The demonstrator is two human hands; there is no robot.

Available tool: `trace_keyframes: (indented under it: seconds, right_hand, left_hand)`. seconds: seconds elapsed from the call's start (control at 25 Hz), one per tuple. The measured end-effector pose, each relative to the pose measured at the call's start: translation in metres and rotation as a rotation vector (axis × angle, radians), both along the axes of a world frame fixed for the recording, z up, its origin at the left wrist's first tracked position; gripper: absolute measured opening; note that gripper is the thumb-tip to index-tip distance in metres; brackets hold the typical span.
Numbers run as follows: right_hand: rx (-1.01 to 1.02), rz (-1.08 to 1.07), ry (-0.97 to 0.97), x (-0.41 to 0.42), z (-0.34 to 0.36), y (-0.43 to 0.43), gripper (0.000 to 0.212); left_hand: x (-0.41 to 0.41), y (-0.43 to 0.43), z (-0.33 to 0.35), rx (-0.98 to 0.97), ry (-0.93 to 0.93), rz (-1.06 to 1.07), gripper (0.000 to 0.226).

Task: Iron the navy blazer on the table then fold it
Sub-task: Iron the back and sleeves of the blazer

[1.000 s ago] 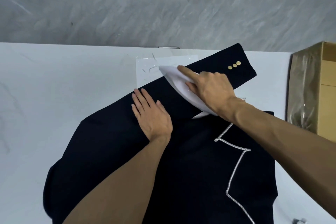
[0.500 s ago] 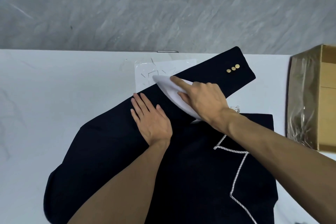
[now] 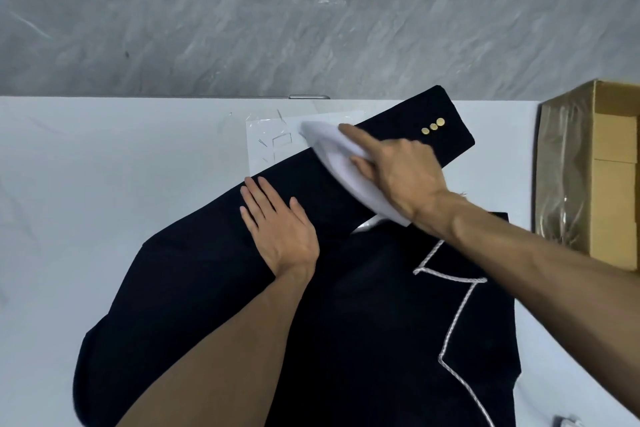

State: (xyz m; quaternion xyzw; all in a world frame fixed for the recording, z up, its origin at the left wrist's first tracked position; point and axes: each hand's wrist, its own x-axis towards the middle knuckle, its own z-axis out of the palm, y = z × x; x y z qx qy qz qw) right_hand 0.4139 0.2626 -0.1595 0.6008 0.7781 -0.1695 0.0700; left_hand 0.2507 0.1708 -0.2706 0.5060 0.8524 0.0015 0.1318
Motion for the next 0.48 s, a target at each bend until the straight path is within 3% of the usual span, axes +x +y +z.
trace_keyframes:
  seconds: [0.16,0.48]
  right_hand:
    - [-0.021,0.157,-0.083,-0.041,-0.006,-0.027,0.052]
    - [0.039,-0.004,-0.057,0.002,-0.011,-0.007,0.050]
  left_hand:
    - [-0.001,-0.001,0.000,0.046,-0.034,0.024,0.061]
    - [0.000,0.000,0.000,-0.020,0.020,0.002,0.072]
